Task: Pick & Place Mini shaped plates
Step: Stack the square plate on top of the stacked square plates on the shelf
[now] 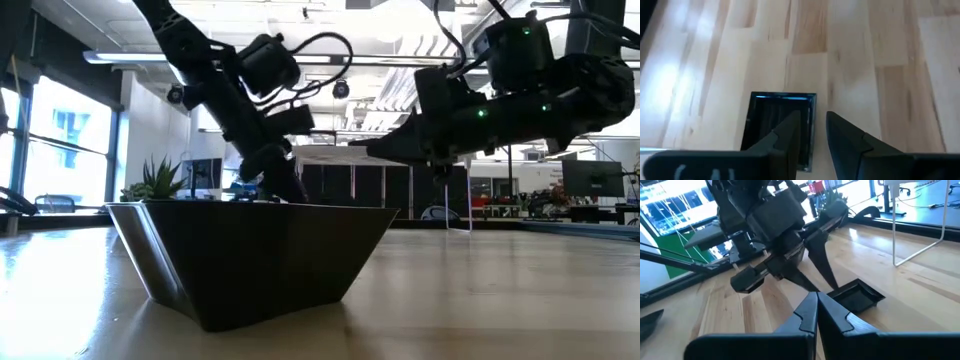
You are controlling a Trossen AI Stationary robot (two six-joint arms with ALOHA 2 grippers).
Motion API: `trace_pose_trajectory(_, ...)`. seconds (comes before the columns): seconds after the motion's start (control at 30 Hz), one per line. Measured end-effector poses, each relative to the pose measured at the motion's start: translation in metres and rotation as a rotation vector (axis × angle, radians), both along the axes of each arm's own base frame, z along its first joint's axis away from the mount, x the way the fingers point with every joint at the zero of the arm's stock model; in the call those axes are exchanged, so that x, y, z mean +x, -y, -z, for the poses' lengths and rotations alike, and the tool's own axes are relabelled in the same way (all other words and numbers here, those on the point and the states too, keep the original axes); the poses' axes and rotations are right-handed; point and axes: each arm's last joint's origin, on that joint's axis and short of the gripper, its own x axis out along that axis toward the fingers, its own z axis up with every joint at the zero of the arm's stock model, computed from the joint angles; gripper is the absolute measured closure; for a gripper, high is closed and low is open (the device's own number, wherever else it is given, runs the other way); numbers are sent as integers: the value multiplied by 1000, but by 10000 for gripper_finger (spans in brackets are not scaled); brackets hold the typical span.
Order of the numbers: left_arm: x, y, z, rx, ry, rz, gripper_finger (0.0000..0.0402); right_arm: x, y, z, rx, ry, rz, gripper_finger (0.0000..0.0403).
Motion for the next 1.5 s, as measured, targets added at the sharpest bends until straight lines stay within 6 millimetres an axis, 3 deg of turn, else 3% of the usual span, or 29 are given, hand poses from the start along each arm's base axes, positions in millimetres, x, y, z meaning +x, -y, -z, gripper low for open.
trace_pose_trajectory(0.3, -3, 0, 5, 14, -48, 16, 312, 0, 0, -1, -18, 2, -2, 401)
trace_pose_trajectory(0.67, 4, -2, 27, 33, -80, -7, 312, 0, 0, -3, -21, 23, -2, 400)
trace_pose_trajectory(0.9, 4, -2, 27, 34, -78, -9, 319, 0, 0, -3, -25, 22, -2, 401)
trace_pose_trajectory(1.17, 4, -1, 27, 21, -78, 4, 389, 0, 0, -3, -40, 16, 1, 401)
trace_pose_trajectory(1.3, 4, -1, 26, 22, -77, 14, 392, 0, 0, -3, -41, 16, 2, 399)
trace_pose_trajectory(1.5, -6, 1, 6, 25, -90, 31, 398, 0, 0, -2, -46, 8, 2, 401)
